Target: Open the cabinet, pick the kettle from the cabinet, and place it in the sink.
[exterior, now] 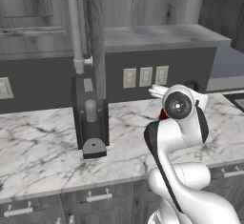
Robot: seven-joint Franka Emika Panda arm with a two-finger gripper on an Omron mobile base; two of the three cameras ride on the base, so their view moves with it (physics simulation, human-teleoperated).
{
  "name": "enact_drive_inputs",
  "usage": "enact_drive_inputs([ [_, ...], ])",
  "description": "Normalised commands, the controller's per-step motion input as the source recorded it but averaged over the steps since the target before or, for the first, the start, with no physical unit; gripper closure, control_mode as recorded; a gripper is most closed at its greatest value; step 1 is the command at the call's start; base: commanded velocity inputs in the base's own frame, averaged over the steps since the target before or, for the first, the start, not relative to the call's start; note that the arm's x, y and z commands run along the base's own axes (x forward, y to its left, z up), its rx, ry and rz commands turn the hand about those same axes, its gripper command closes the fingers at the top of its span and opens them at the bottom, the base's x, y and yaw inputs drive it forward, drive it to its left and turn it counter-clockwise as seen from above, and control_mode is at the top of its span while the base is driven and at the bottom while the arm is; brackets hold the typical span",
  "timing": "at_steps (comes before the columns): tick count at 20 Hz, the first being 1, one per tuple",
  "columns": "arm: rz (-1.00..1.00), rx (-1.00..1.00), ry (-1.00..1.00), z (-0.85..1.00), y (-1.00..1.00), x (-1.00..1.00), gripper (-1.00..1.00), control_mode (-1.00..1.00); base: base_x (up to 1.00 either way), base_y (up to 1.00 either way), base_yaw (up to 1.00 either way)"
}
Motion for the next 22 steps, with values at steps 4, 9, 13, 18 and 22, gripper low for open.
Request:
enact_drive_inputs([
  [4,0.00,0.00,0.00,0.00,0.00,0.00,1.00,-1.00,0.00,0.00,0.00],
  [9,0.00,0.00,0.00,0.00,0.00,0.00,1.00,-1.00,0.00,0.00,0.00],
  [13,0.00,0.00,0.00,0.00,0.00,0.00,1.00,1.00,0.00,0.00,0.00],
  [18,0.00,0.00,0.00,0.00,0.00,0.00,1.00,1.00,0.00,0.00,0.00],
  [22,0.00,0.00,0.00,0.00,0.00,0.00,1.00,1.00,0.00,0.00,0.00],
])
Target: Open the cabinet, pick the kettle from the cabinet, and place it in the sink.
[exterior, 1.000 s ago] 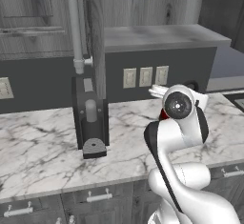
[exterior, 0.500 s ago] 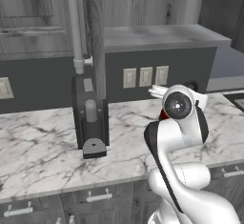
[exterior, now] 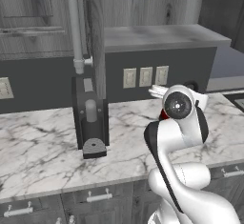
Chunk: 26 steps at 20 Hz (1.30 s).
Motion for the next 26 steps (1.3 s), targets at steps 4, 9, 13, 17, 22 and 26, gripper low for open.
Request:
enact_drive_inputs([
  [4,0.00,0.00,0.00,0.00,0.00,0.00,1.00,1.00,-0.10,0.02,-0.01],
  [9,0.00,0.00,0.00,0.00,0.00,0.00,1.00,1.00,-0.44,-0.01,-0.17],
  [13,0.00,0.00,0.00,0.00,0.00,0.00,1.00,1.00,-0.53,0.00,-0.18],
  [17,0.00,0.00,0.00,0.00,0.00,0.00,1.00,1.00,-0.52,0.00,-0.13],
  [22,0.00,0.00,0.00,0.00,0.00,0.00,1.00,1.00,-0.53,0.00,-0.05],
  [26,0.00,0.00,0.00,0.00,0.00,0.00,1.00,1.00,-0.50,0.00,-0.01],
])
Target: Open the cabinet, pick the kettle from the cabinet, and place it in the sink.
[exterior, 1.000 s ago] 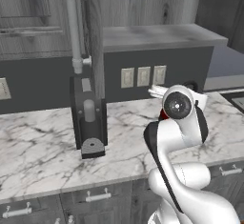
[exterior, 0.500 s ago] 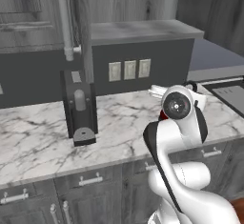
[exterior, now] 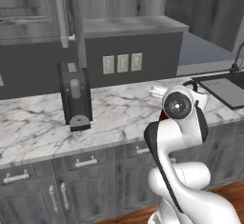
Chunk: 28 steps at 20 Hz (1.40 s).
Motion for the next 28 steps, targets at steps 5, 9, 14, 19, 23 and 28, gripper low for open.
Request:
enact_drive_inputs([
  [5,0.00,0.00,0.00,0.00,0.00,0.00,1.00,1.00,-0.40,0.00,0.00],
  [9,0.00,0.00,0.00,0.00,0.00,0.00,1.00,1.00,-0.11,-0.28,0.00],
  [14,0.00,0.00,0.00,0.00,0.00,0.00,1.00,1.00,-0.01,-0.56,0.00],
  [19,0.00,0.00,0.00,0.00,0.00,0.00,1.00,1.00,0.00,-0.67,-0.01],
  [23,0.00,0.00,0.00,0.00,0.00,0.00,1.00,1.00,0.00,-0.67,0.00],
  [28,0.00,0.00,0.00,0.00,0.00,0.00,1.00,1.00,0.00,-0.67,0.00],
])
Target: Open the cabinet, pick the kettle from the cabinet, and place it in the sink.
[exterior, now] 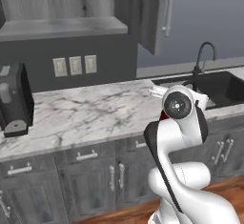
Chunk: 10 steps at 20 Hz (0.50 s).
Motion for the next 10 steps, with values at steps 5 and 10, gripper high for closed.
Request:
enact_drive_inputs([
  [5,0.00,0.00,0.00,0.00,0.00,0.00,1.00,1.00,0.02,-0.67,0.00],
  [10,0.00,0.00,0.00,0.00,0.00,0.00,1.00,1.00,0.05,-0.67,0.00],
])
